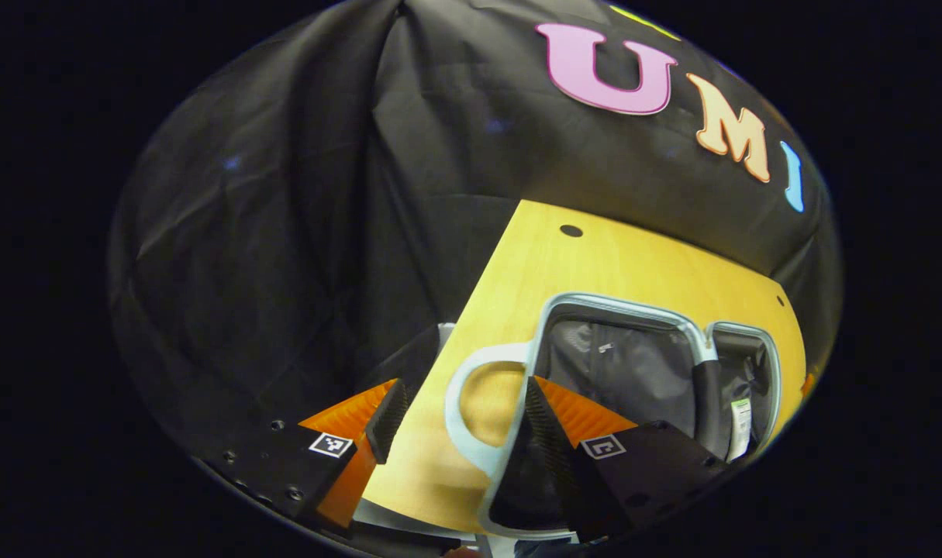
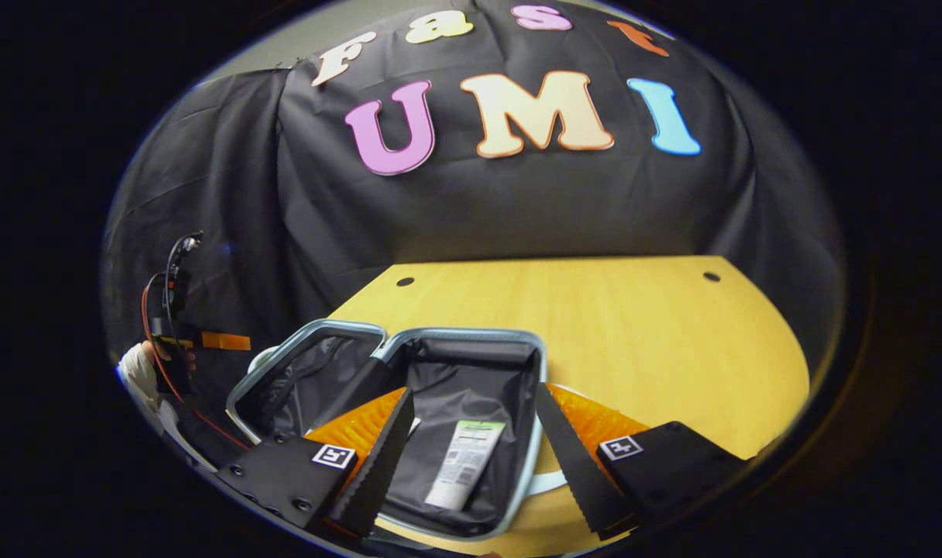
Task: First open the suitcase, pack the skin care products into it, and then close the suitcase.
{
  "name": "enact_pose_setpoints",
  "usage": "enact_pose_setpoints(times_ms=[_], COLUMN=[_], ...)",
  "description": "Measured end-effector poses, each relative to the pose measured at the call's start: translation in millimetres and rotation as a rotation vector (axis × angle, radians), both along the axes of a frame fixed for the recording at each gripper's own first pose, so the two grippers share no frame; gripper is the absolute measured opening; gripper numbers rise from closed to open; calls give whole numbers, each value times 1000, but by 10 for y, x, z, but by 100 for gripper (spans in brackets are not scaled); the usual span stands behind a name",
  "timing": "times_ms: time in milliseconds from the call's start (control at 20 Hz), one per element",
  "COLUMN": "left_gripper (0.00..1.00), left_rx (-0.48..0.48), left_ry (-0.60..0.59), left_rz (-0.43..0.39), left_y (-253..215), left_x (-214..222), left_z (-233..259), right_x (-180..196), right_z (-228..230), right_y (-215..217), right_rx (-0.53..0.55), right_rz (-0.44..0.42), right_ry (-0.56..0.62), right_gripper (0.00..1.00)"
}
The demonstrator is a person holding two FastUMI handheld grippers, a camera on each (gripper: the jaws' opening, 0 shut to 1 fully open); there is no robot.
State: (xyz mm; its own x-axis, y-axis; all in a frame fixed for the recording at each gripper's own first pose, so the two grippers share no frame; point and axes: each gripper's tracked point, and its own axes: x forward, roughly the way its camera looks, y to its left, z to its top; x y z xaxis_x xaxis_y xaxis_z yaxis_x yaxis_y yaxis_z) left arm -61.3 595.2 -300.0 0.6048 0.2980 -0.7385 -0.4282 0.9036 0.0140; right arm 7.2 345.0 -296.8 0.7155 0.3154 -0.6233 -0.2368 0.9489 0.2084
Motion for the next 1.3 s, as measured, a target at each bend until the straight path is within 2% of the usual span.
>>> enact_pose_setpoints(times_ms=[300, 350, 500, 550, 650, 700, 850, 1000, 1250, 1300], left_gripper=[88, 80, 70, 50, 10, 10, 2, 1, 0, 0], left_rx=[-92, -106, -107, -140, -137, -125, -64, -8, 34, 46], left_ry=[194, 215, 271, 272, 272, 269, 247, 169, -5, -31], left_rz=[-26, -32, -61, -72, -69, -69, -75, -106, -162, -169], left_y=[216, 232, 302, 226, 167, 153, 111, 13, -620, -770], left_x=[21, 22, 3, 36, 44, 83, 119, 174, 323, 329], left_z=[-653, -676, -758, -832, -780, -708, -426, 198, 1179, 1344], right_x=[137, 131, 80, 51, 14, 14, -4, 40, 64, 67], right_z=[321, 372, 469, 498, 565, 598, 683, 701, 649, 655], right_y=[-773, -886, -1228, -1294, -1405, -1463, -1512, -1540, -1602, -1627], right_rx=[-56, -63, -107, -111, -114, -115, -98, -83, -45, -28], right_rz=[-162, -188, -246, -261, -288, -301, -303, -270, -187, -168], right_ry=[-53, -60, -86, -88, -100, -113, -135, -159, -180, -179], right_gripper=[98, 98, 98, 98, 98, 98, 98, 98, 98, 93])
